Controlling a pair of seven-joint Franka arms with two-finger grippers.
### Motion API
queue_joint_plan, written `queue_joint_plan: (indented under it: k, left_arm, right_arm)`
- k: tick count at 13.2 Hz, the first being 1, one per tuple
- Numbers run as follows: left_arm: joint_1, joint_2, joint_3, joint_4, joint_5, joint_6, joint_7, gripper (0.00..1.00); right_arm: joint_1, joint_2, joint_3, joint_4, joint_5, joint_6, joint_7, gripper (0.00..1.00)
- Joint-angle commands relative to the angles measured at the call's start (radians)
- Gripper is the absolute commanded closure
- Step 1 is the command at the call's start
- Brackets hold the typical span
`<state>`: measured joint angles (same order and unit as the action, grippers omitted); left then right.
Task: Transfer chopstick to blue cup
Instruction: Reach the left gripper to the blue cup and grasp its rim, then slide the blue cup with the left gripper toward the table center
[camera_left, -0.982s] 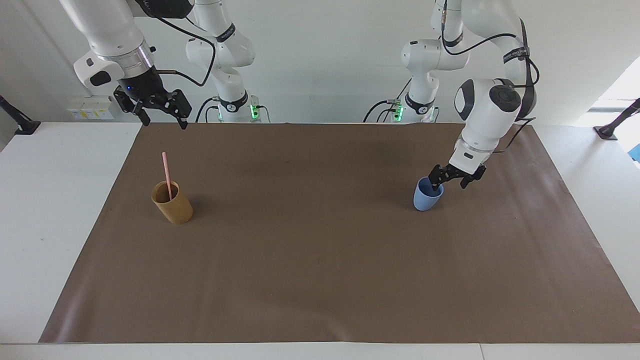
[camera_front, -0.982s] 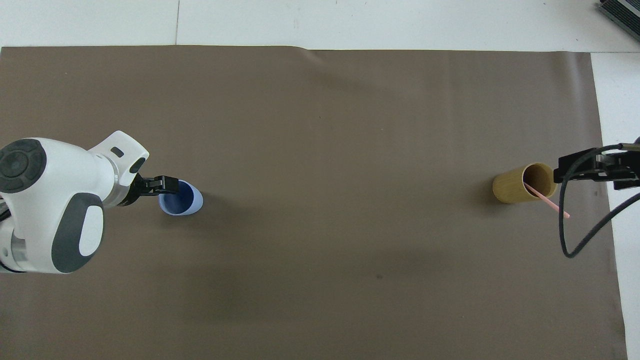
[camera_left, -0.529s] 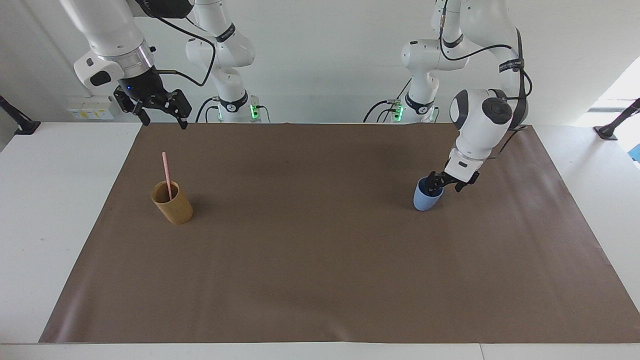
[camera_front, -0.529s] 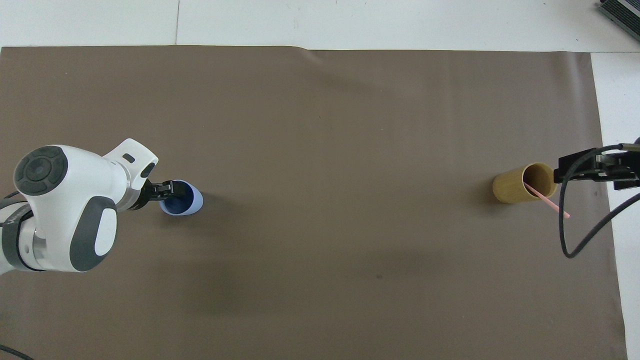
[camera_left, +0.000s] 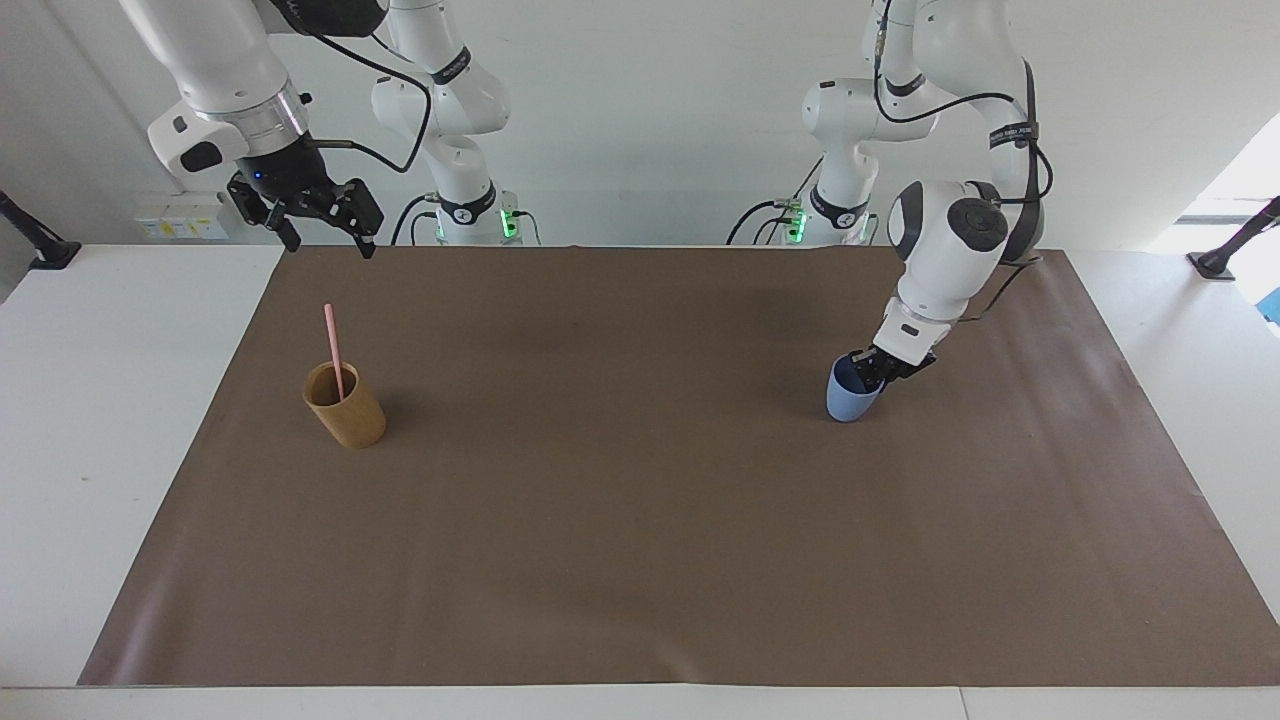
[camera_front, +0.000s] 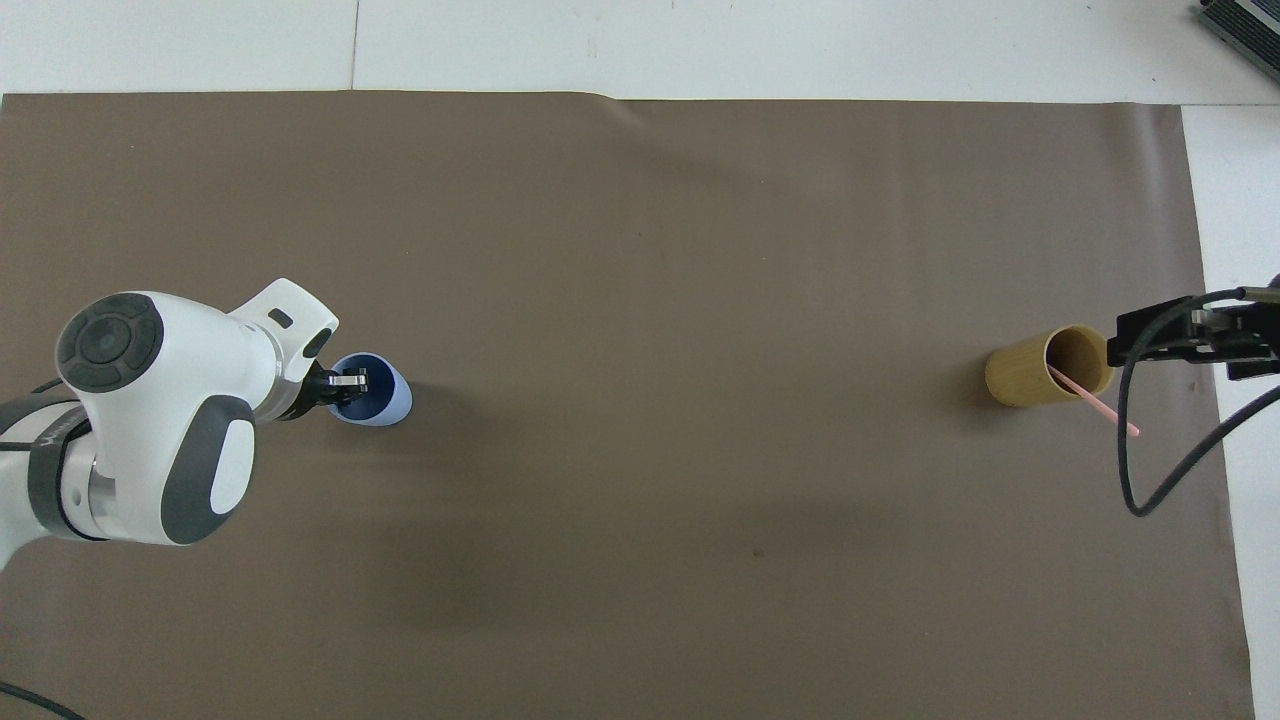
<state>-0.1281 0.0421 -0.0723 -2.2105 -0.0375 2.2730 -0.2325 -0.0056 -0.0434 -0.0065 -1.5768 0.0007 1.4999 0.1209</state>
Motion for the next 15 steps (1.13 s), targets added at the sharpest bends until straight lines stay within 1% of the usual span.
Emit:
queue_joint_plan:
  k: [1, 4, 6, 7, 11, 12, 13, 15]
  left_arm:
    - [-0.021, 0.015, 0.016, 0.086, -0.007, -0.07, 0.044, 1.0]
    - [-0.054, 0.015, 0.017, 0.251, 0.013, -0.246, 0.042, 1.0]
    - [-0.125, 0.022, 0.017, 0.34, 0.071, -0.341, 0.033, 1.0]
    - [-0.165, 0.036, 0.016, 0.363, 0.083, -0.352, 0.0, 1.0]
    - [-0.321, 0.042, 0.012, 0.387, 0.065, -0.316, -0.201, 1.0]
    - [-0.362, 0.062, 0.014, 0.4, 0.056, -0.313, -0.233, 1.0]
    - [-0.407, 0.111, 0.014, 0.426, 0.054, -0.288, -0.284, 1.0]
    - [-0.459, 0.186, 0.012, 0.459, 0.053, -0.201, -0.349, 1.0]
  right_arm:
    - [-0.005, -0.018, 0.0, -0.025, 0.012, 0.048, -0.03, 0.0]
    - [-0.007, -0.013, 0.0, -0.022, 0.012, 0.063, -0.032, 0.0]
    - [-0.01, -0.015, 0.0, -0.022, 0.012, 0.062, -0.033, 0.0]
    - [-0.011, -0.013, 0.0, -0.022, 0.012, 0.062, -0.033, 0.0]
    - [-0.01, -0.015, 0.0, -0.023, 0.012, 0.062, -0.033, 0.0]
    - [-0.01, -0.015, 0.0, -0.023, 0.012, 0.062, -0.033, 0.0]
    - [-0.011, -0.015, 0.0, -0.023, 0.012, 0.062, -0.033, 0.0]
    - [-0.011, -0.015, 0.0, -0.023, 0.012, 0.062, -0.033, 0.0]
